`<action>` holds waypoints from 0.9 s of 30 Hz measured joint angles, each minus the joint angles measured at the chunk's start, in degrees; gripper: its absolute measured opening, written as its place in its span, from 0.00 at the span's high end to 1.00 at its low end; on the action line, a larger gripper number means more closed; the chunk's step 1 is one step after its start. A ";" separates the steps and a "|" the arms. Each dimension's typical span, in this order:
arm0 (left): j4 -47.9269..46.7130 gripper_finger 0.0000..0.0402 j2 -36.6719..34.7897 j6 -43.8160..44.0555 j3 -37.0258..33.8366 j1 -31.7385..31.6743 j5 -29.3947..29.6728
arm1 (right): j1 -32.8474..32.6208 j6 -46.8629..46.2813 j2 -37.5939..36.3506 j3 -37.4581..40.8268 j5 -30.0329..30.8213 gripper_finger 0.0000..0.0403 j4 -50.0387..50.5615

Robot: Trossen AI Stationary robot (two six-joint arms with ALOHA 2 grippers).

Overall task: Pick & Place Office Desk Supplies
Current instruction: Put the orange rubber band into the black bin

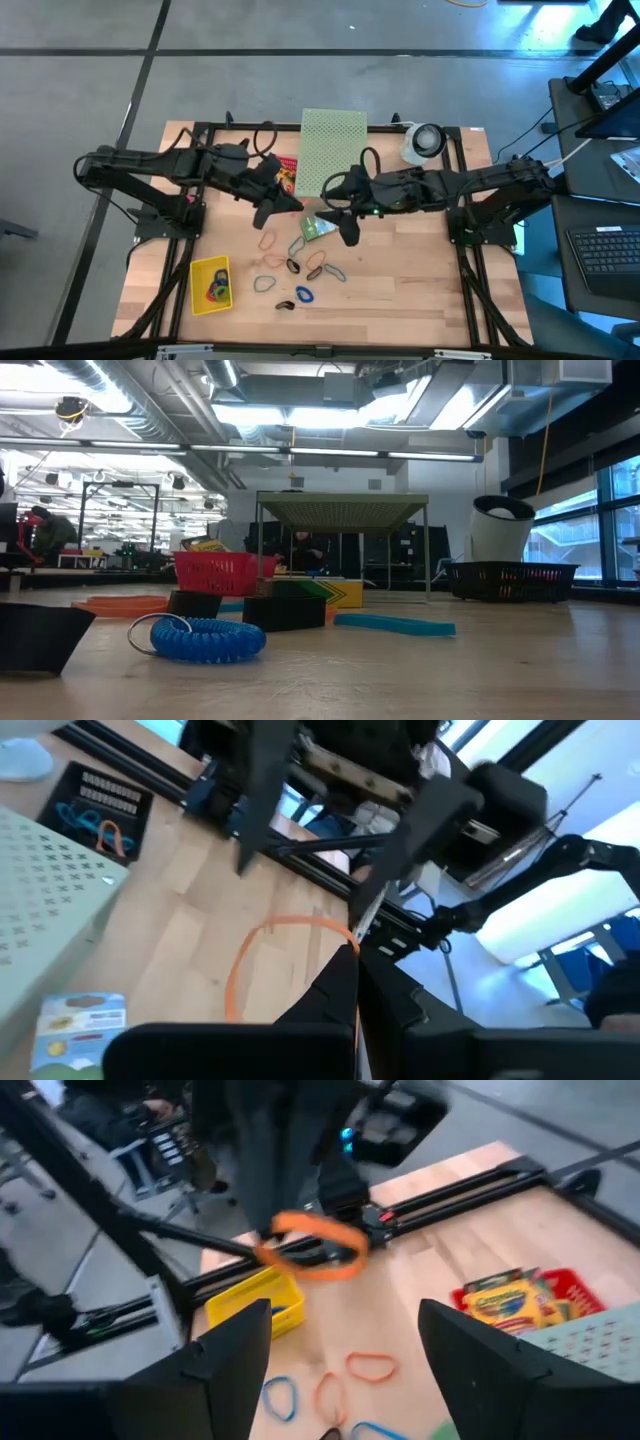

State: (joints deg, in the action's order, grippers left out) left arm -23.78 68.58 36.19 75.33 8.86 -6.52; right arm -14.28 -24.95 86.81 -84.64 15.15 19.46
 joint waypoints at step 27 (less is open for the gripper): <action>13.48 1.00 3.65 1.61 -0.02 0.53 -3.73 | 1.14 3.97 0.32 0.00 1.64 0.45 -5.42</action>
State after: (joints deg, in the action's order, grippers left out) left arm -10.30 72.23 37.79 75.31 9.39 -10.25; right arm -13.14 -20.97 87.13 -84.64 16.80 14.04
